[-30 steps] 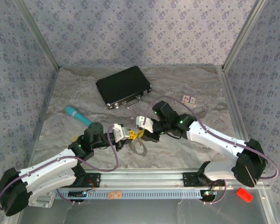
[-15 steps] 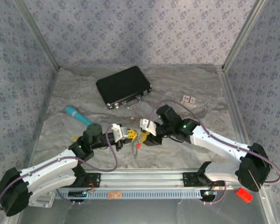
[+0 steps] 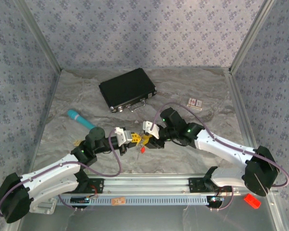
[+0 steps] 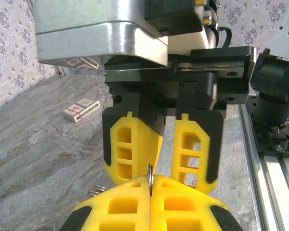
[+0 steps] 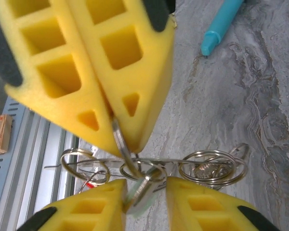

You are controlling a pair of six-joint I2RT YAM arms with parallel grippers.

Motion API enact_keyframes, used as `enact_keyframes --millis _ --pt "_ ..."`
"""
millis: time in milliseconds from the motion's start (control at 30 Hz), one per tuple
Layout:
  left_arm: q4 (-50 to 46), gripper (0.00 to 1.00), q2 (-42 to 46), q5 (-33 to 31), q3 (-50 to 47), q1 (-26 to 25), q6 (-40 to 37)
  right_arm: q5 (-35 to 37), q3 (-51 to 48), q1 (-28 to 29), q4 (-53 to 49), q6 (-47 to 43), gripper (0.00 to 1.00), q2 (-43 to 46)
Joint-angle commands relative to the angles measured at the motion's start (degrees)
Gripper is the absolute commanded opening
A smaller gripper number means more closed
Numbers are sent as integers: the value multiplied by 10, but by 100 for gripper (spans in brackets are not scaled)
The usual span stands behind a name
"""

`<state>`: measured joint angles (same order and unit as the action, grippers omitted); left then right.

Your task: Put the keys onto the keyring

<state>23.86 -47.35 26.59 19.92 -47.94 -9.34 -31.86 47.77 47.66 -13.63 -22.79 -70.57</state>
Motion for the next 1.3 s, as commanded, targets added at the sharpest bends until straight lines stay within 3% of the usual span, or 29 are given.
enact_keyframes --millis 0,367,933,1000,1100,1233,1267 --pt "38 0 8 16 3 4 6 12 3 4 11 6 22 -8" --pt "12 0 14 1 4 4 1 41 25 5 -21 0 0 11" --pt "-54 1 -6 -23 22 5 -16 93 62 7 -82 -31 0 57" --pt "-56 9 -6 -28 21 5 -16 102 63 8 -85 -33 0 58" --pt "-59 36 -3 -42 22 5 -3 113 68 9 -90 -38 0 60" --pt "-57 85 15 -96 12 5 14 122 81 9 -100 -47 0 55" --pt "-54 91 24 -120 7 5 18 122 85 9 -103 -50 0 52"
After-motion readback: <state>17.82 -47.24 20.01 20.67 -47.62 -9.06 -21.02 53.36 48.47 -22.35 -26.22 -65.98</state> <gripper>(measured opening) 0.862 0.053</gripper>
